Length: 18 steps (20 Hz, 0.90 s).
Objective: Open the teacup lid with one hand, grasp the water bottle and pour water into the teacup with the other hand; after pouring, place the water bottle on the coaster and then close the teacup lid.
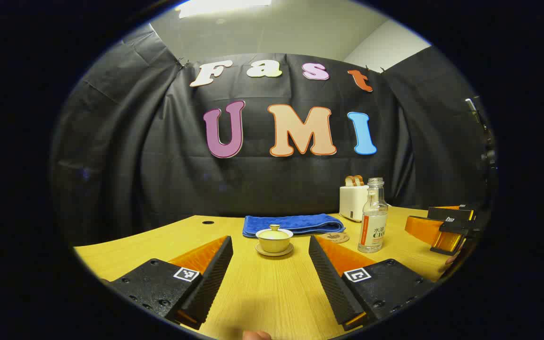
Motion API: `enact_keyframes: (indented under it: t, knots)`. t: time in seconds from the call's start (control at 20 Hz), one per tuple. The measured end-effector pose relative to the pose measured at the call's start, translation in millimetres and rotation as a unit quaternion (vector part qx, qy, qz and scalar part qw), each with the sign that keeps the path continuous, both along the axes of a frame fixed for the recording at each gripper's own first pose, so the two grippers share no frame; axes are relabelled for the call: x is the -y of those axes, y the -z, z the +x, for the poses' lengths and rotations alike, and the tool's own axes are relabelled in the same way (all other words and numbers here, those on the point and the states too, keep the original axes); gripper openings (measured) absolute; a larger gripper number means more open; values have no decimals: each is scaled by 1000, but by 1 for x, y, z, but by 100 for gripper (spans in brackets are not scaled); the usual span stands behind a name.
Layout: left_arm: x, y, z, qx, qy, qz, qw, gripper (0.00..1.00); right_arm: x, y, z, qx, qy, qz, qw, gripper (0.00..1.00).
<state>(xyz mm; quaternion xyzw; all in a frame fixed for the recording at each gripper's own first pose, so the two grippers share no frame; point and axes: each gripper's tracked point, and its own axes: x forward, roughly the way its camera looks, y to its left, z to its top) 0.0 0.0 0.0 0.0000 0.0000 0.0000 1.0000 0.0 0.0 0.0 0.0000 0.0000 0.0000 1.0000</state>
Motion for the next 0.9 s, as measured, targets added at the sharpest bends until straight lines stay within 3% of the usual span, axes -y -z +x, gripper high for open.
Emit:
enact_keyframes:
  t: [0.9]
  knots:
    - [-3, 7, 1, -26, -12, 7, 1000, 95, -2, 2, 2, -7, -5, 0, 1000, 97]
